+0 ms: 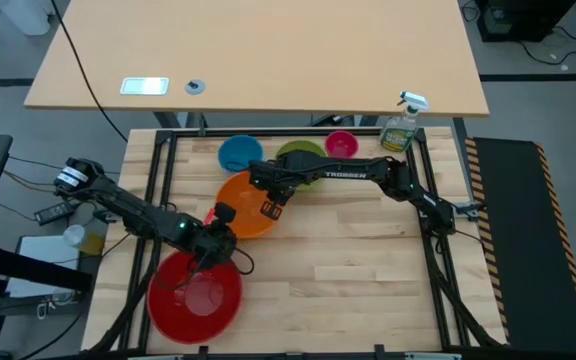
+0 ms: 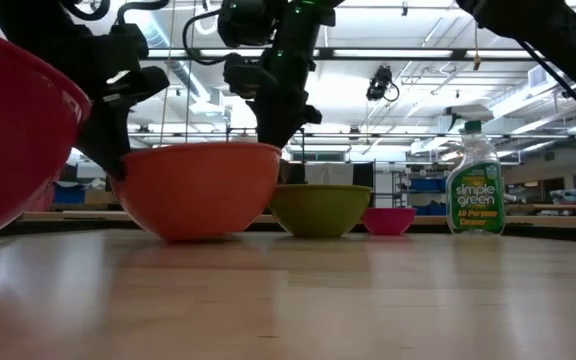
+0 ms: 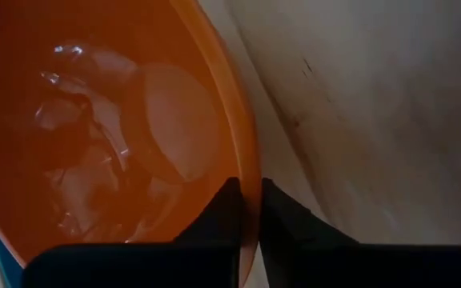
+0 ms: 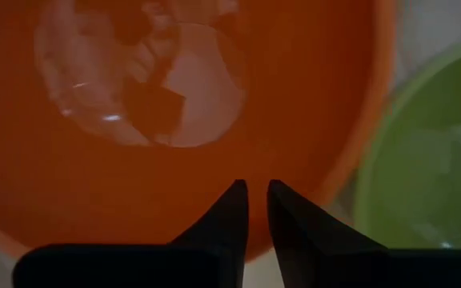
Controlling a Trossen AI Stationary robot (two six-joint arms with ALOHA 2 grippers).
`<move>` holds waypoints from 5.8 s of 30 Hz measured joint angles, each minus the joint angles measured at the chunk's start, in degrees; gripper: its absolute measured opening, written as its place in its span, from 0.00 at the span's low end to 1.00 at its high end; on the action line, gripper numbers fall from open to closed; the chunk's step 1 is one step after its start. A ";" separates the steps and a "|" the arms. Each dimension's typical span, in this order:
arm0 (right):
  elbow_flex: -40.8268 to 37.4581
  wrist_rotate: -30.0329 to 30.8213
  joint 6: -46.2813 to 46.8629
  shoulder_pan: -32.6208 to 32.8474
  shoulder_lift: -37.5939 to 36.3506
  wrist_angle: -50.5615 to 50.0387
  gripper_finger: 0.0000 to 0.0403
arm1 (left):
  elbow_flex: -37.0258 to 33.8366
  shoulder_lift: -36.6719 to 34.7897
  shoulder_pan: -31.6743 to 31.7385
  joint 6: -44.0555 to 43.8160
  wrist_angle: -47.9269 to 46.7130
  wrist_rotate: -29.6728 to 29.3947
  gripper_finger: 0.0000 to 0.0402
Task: Nest bowls inside each other
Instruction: Stack the orange bowl on top of the red bowl
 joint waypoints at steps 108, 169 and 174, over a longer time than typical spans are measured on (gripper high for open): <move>-13.77 12.18 -47.89 26.03 -14.36 25.59 0.14 | 36.24 -0.07 -29.04 -0.32 -39.37 0.94 0.06; -14.58 2.57 -45.94 25.48 -14.31 29.93 0.07 | 36.35 -10.88 -23.46 -9.04 -29.20 -9.84 0.63; -14.05 1.16 -47.40 28.13 -12.51 36.31 0.07 | 36.35 -16.69 -23.63 -11.71 -19.29 -10.02 0.63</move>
